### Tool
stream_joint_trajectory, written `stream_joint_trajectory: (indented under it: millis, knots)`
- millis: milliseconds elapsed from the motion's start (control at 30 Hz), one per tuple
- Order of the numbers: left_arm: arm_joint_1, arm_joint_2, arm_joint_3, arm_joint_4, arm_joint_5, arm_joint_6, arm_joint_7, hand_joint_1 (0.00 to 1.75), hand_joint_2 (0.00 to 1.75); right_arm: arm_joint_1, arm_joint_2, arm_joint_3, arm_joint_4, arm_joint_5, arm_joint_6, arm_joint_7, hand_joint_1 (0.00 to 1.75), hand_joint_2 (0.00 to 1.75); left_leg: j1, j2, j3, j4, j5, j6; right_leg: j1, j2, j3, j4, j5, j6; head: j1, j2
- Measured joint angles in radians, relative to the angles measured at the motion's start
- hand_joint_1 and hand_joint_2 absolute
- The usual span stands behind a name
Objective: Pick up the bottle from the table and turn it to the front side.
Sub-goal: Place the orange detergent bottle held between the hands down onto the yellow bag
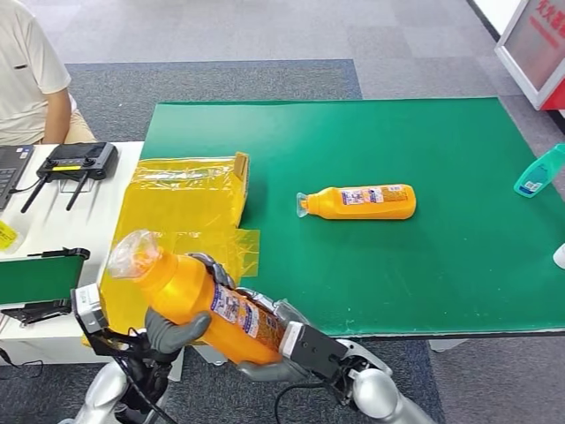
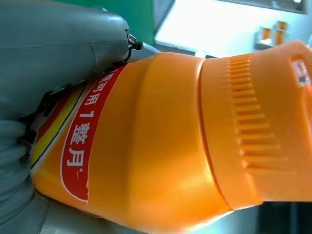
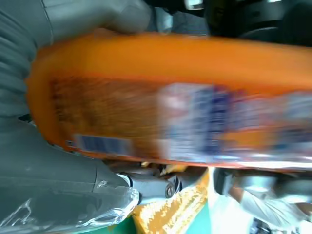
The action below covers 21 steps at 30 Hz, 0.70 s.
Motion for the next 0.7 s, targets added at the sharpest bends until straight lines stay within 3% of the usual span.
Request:
stream_joint_trajectory:
  millis: [333, 700]
  knots:
    - [0.117, -0.063, 0.013, -0.12, -0.11, 0.086, -0.016, 1.75, 1.75, 0.26, -0.06, -0.162, -0.179, -0.003, -0.029, -0.031, 0.0, 1.75, -0.001, 0.0, 0.0, 0.0, -0.005, 0.002, -0.001, 0.0, 0.0, 0.0, -0.002, 0.001, 0.0, 0.0]
    - [0.187, -0.075, 0.061, -0.181, -0.077, 0.076, -0.047, 1.75, 1.75, 0.358, -0.084, -0.254, -0.238, -0.004, -0.06, 0.003, 0.0, 1.75, -0.001, 0.0, 0.0, 0.0, -0.004, 0.002, -0.001, 0.0, 0.0, 0.0, -0.002, 0.001, 0.0, 0.0]
